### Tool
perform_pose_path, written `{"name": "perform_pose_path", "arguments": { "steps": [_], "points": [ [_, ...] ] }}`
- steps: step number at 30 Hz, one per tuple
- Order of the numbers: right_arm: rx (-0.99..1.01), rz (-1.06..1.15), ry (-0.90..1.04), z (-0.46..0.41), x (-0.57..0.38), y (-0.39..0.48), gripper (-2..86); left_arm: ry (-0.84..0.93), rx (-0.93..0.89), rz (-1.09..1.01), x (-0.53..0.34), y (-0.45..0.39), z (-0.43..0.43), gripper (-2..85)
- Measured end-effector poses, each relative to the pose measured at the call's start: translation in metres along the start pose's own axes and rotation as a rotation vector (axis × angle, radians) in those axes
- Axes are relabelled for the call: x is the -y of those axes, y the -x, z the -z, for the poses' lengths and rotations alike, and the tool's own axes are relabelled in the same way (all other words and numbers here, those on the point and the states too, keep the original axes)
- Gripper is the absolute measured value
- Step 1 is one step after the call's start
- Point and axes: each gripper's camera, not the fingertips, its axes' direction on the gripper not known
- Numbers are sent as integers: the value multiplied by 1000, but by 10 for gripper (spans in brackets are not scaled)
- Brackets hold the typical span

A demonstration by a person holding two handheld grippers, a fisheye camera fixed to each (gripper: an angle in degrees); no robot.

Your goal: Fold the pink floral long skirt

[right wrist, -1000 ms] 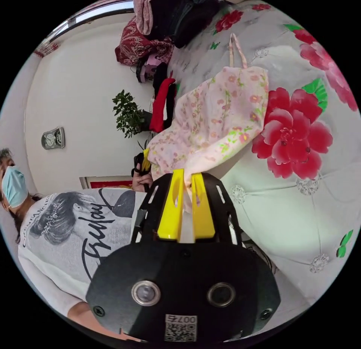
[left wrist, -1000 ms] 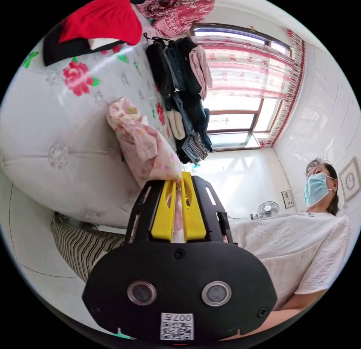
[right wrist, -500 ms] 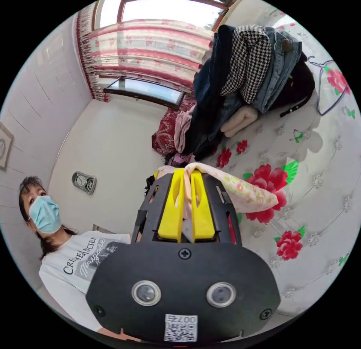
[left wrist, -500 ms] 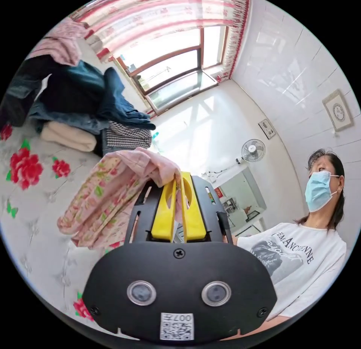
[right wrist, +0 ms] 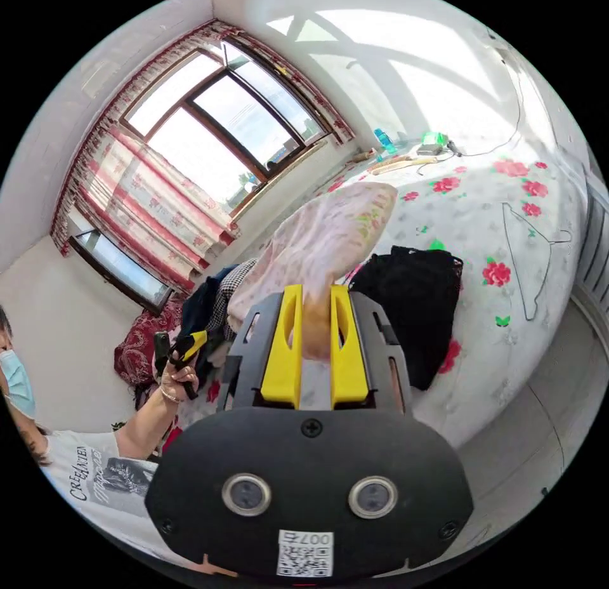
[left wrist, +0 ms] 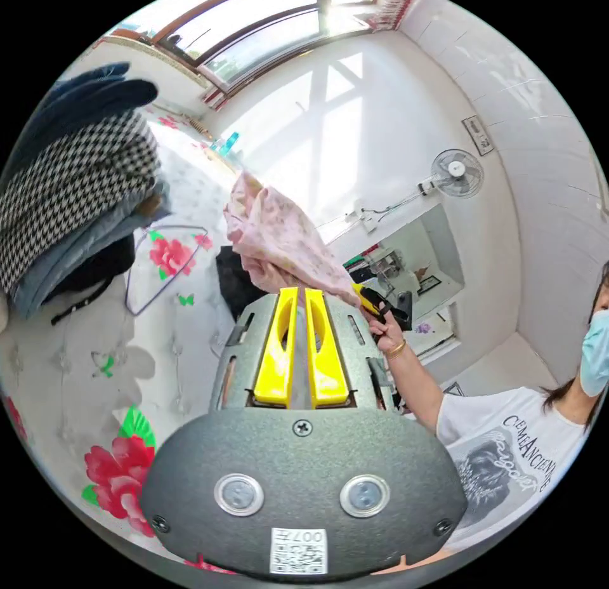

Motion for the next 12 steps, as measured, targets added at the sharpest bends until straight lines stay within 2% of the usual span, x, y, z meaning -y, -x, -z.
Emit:
{"name": "perform_pose_path", "arguments": {
  "steps": [4,6,7,10,12],
  "points": [
    [-146,26,243,-67,-64,-7,36,163,170,130,-95,49,21,29],
    [-185,137,465,-120,-117,24,27,202,342,286,-172,68,70,39],
    [-187,175,516,-133,-131,35,24,191,392,334,-191,70,87,40],
    [-145,393,738,-185,-193,104,8,33,631,573,-281,57,181,49],
    [-82,559,865,-213,-232,159,2,-164,828,745,-341,27,256,59]
  ]
}}
